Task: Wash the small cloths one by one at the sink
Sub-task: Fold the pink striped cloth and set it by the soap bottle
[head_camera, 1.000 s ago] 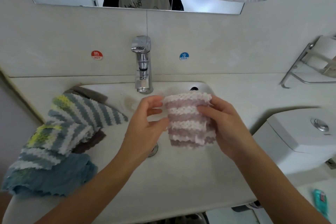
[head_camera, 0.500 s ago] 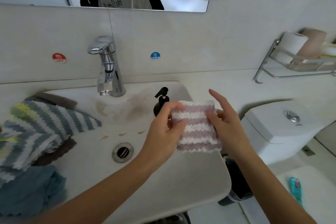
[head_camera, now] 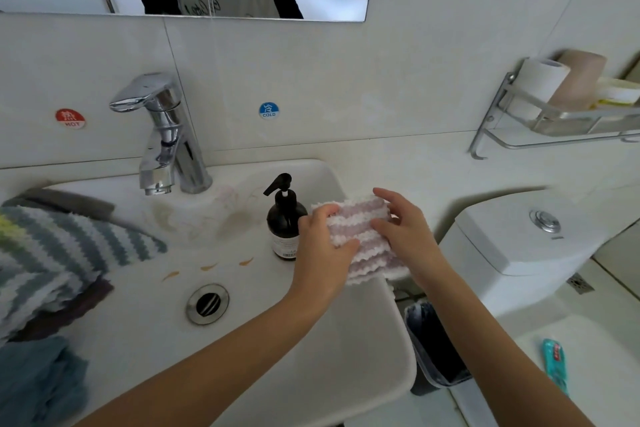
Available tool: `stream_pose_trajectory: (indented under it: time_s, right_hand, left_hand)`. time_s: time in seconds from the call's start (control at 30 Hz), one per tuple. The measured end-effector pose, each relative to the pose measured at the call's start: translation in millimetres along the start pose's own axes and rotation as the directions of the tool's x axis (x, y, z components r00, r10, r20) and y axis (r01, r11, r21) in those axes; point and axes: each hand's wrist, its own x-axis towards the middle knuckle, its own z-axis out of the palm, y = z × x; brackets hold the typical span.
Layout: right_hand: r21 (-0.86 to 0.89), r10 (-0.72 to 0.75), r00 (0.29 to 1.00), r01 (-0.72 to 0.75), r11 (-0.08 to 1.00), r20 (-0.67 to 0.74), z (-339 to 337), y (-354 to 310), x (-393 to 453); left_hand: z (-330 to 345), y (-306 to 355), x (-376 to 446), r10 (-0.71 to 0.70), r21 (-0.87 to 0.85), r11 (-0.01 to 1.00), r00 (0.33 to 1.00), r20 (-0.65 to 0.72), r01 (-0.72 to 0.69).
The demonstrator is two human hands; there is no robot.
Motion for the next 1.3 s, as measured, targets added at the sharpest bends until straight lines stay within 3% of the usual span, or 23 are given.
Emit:
stream_pose_trajectory:
  time_s: [0.13, 0.23, 0.37, 0.47, 0.57, 0.67, 0.77, 0.9, 1.0, 1.13, 1.2, 1.3]
  right_hand:
    - [-0.25, -0.077, 0.995, 0.058, 0.967, -0.068, 8.0, 13.8, 7.3]
    - [-0.429, -0.225, 0.973, 0.181, 0.885, -0.053, 11.8, 26.0, -2.7]
    - [-0.428, -0.405, 0.908, 0.325, 0.843, -0.106, 8.0, 34.3, -19.9]
    - [-0.472, -0.435, 0.896, 0.348, 0.81, -0.086, 5.5, 41.0, -19.5]
    - [-0.484, -0.431, 0.898, 0.341, 0.806, -0.086, 5.7, 44.0, -14.4]
    - [-0.536, -0.53, 0.837, 0.389, 0.75, -0.135, 7.0, 41.8, -13.3]
    - [-0.502, -0.546, 0.834, 0.439, 0.745, -0.08, 5.2, 41.4, -12.3]
    - [-0.344, -0.379, 0.923, 0.378, 0.86, 0.067, -4.9, 36.7, -15.3]
    - [-0.241, -0.295, 0.94, 0.33, 0.913, 0.17, -11.8, 36.7, -22.2]
    - [-0.369, -0.42, 0.903, 0.423, 0.828, 0.092, -13.5, 38.5, -28.5]
    - [-0.311, -0.467, 0.88, 0.47, 0.826, 0.088, -13.4, 37.6, -30.5]
    - [-0.163, -0.379, 0.909, 0.406, 0.899, 0.172, -12.5, 35.3, -33.4]
  left_hand:
    - [17.3, -6.8, 10.1, -0.072, 0.079, 0.995, 0.996, 0.059, 0.067]
    - [13.0, -10.8, 7.7, -0.135, 0.162, 0.98, 0.983, 0.128, 0.114]
    - [-1.4, -14.6, -11.8, -0.052, 0.264, 0.965, 0.985, 0.167, 0.006]
    - [-3.5, -13.0, -23.5, 0.066, 0.359, 0.928, 0.992, 0.109, -0.101]
    - [-0.9, -12.6, -23.7, 0.163, 0.355, 0.916, 0.982, 0.091, -0.185]
    - [2.4, -15.3, -21.1, 0.15, 0.326, 0.927, 0.98, 0.129, -0.185]
    - [3.7, -18.1, -17.7, 0.112, 0.276, 0.952, 0.989, 0.099, -0.135]
    - [7.5, -18.3, -16.7, 0.1, 0.257, 0.959, 0.991, 0.093, -0.12]
    - [11.6, -17.5, -17.9, 0.1, 0.225, 0.967, 0.99, 0.098, -0.12]
    - [13.0, -18.4, -22.1, 0.094, 0.207, 0.972, 0.99, 0.103, -0.114]
    - [12.3, -21.0, -24.4, 0.106, 0.207, 0.97, 0.99, 0.097, -0.125]
    - [13.1, -25.1, -23.7, 0.118, 0.195, 0.97, 0.984, 0.135, -0.143]
